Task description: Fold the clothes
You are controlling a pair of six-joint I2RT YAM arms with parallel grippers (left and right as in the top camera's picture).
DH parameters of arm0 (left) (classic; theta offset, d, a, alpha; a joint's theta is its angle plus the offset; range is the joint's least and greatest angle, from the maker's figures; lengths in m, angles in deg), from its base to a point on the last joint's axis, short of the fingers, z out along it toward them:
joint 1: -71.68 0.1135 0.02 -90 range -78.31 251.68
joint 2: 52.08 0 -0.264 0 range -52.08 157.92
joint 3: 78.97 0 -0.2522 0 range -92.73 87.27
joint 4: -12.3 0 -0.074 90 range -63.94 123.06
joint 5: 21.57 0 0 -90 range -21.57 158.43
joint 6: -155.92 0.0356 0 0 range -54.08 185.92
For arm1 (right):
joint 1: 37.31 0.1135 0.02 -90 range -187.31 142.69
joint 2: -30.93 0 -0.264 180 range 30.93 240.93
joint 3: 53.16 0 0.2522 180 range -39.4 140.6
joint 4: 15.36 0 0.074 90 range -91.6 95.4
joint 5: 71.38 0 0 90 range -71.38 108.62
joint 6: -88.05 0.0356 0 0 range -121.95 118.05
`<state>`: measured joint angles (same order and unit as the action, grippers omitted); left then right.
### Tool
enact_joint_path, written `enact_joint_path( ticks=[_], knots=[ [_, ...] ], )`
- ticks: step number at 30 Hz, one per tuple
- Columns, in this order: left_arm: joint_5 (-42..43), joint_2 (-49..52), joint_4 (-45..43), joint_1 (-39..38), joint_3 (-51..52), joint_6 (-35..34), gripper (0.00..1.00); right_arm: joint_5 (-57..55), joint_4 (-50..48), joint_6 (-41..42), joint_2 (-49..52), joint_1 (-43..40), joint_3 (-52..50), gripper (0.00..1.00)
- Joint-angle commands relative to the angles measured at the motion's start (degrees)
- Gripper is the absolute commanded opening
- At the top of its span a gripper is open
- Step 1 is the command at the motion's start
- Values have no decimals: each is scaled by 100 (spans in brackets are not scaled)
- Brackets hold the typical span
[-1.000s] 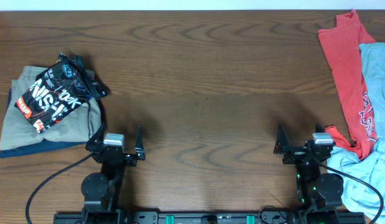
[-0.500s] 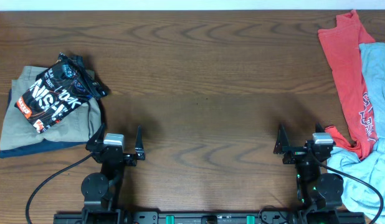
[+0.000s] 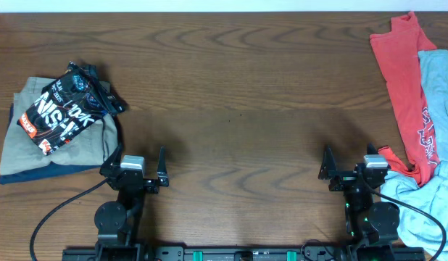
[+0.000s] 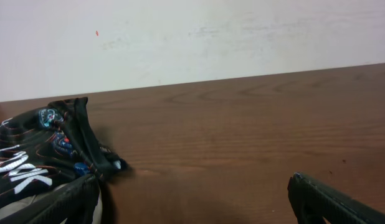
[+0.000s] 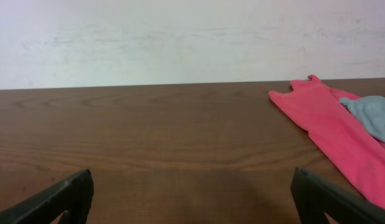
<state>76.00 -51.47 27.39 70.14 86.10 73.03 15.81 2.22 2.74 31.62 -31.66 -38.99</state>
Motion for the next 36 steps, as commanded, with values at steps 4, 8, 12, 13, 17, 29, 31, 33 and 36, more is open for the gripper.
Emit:
enact_joint_path(
  ticks=[4,8,12,13,17,29,31,33,36],
  knots=[
    [210,-37,186,13,94,-74,98,4,24,-92,-31,79,-9,99],
    [210,-37,186,13,94,-74,98,4,26,-92,-31,79,-9,99],
    [210,-37,186,13,94,-72,98,7,24,-90,-31,79,-9,99],
    [210,-37,186,13,94,-74,98,24,24,-87,-31,79,-9,99],
    [214,-37,184,13,94,-74,98,37,11,-87,-31,79,-9,99],
    [249,-4,186,13,87,-964,98,348,127,557,72,76,35,99],
    [256,52,299,13,15,-1220,98,280,358,557,144,74,155,99],
    [330,146,476,13,-111,-1379,98,129,767,560,273,74,402,99],
    [695,374,752,13,-374,-1388,98,-190,1397,557,595,74,848,99]
  ],
)
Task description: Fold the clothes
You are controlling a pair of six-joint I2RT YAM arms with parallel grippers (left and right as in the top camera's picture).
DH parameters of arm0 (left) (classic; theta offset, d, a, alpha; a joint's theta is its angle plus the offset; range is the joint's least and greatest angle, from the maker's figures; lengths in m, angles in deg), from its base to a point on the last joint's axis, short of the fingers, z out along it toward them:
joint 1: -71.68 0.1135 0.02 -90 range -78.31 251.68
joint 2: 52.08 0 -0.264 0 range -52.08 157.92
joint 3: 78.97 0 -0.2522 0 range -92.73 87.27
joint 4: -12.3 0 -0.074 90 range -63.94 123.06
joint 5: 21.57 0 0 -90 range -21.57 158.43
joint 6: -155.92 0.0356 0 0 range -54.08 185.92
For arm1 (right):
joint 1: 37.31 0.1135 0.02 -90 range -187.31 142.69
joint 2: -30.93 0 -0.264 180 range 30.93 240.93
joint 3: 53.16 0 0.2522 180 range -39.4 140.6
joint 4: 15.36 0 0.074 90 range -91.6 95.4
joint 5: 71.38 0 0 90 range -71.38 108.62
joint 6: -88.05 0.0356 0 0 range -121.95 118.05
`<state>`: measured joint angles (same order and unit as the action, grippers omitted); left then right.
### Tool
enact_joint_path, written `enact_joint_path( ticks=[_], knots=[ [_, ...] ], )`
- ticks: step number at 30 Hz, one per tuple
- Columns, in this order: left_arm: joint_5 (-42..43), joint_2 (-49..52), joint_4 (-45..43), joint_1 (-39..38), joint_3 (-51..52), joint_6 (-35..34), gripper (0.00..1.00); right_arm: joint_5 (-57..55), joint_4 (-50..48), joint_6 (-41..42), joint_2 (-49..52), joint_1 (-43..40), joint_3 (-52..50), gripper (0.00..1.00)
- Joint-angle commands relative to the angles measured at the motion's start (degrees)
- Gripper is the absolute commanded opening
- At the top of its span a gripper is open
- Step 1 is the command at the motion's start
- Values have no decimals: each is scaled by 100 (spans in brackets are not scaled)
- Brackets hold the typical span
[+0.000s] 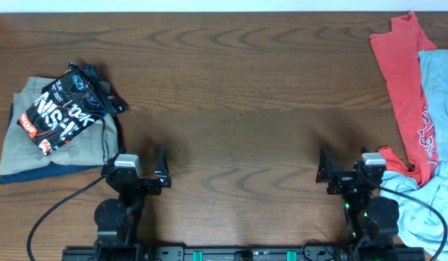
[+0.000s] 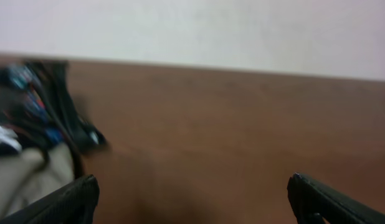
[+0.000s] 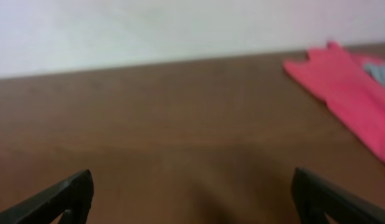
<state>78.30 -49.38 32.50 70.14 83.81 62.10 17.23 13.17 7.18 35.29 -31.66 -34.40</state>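
A folded stack (image 1: 57,138) lies at the table's left: a black printed shirt (image 1: 64,109) on khaki and navy pieces. The shirt also shows blurred at the left of the left wrist view (image 2: 37,106). Unfolded clothes lie at the right edge: a red shirt (image 1: 401,72), a light blue shirt (image 1: 440,94) overlapping it, and more light blue cloth (image 1: 427,210) beside the right arm. The red shirt (image 3: 348,93) shows in the right wrist view. My left gripper (image 1: 135,167) (image 2: 192,205) and right gripper (image 1: 352,170) (image 3: 192,202) stand open near the front edge, holding nothing.
Bare brown wood table (image 1: 238,94) stretches between the folded stack and the unfolded pile. Both arm bases sit on a rail along the front edge (image 1: 231,254). A white wall (image 3: 180,25) runs behind the table's far edge.
Both grippers sit slightly nearer the front edge, still open and empty. Both wrist views are now blurred and shifted a little. The clothes have not moved.
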Motion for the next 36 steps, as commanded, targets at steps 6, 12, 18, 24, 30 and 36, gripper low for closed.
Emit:
enact_joint_path(
  ticks=[6,12,18,24,30,36],
  knots=[
    [658,997,1211,13,-1062,-321,98,-658,1386,122,1322,31,1443,99],
    [817,2135,2236,13,-2216,-317,98,-702,2275,417,2769,-358,2341,99],
    [1316,3086,2780,13,-2892,-317,98,-564,2920,415,4402,-1025,2940,99],
    [1412,3602,2787,13,-2918,-315,98,-70,2573,431,5567,-1353,3069,99],
    [1412,3954,2793,13,-2918,-317,98,-1720,2708,2142,6196,-1910,3069,98],
    [1412,4122,2804,13,-2916,-317,98,-1790,2302,2238,6487,-2684,3069,89]
  ],
)
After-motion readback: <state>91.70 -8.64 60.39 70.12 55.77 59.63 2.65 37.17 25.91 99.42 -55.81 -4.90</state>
